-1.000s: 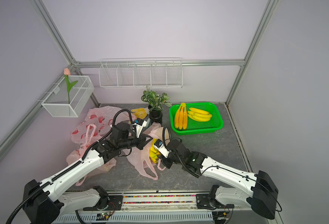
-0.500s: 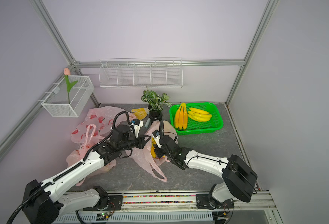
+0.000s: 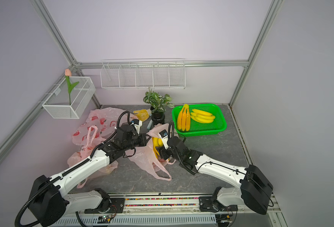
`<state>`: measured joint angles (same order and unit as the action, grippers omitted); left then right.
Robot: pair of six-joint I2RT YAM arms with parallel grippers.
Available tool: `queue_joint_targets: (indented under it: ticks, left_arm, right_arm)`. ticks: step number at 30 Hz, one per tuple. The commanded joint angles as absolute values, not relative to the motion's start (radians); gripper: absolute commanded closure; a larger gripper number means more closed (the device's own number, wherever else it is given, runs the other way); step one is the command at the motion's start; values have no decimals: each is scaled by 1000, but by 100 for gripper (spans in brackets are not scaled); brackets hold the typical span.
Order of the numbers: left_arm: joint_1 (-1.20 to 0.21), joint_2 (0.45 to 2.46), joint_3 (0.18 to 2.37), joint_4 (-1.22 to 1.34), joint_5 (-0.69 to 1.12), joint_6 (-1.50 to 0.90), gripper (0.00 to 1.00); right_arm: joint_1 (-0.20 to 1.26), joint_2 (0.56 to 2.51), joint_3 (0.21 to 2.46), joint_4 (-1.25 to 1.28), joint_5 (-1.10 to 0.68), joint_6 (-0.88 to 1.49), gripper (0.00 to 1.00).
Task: Place the banana into a plastic bag & tie a knot
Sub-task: Place the banana into the plastic bag, then adjust the plastic bag at the center of the board.
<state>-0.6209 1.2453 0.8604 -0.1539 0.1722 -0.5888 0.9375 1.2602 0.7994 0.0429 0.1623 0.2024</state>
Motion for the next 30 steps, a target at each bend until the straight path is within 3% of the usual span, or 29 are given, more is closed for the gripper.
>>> queue_joint_targets:
  ticks: [1,11,20,24,27,30]
  left_arm:
    - [-604,1258,899,-112,158,-632,100]
    - [-598,1304,930,-107,149,-623,100]
    - [-597,1304,925,-115,151,-614,100]
    - [-597,1299,921,-120,149,-610,100]
    - [-597,1293,918,-121,149,-607,100]
    - [-595,1294,917,-123,144,-605,100]
  right_arm:
    - [939,1185,754,-52,124,203,28]
    - [1094,1095,686,-254,237,168,9]
    - [1088,1249,730,-200,383,89,7]
    - [1063,1346,769,-195,433,68,13]
    - [1047,1391,779,-194,463,66,24]
    - [1043,1401,777,-181,465,67,45]
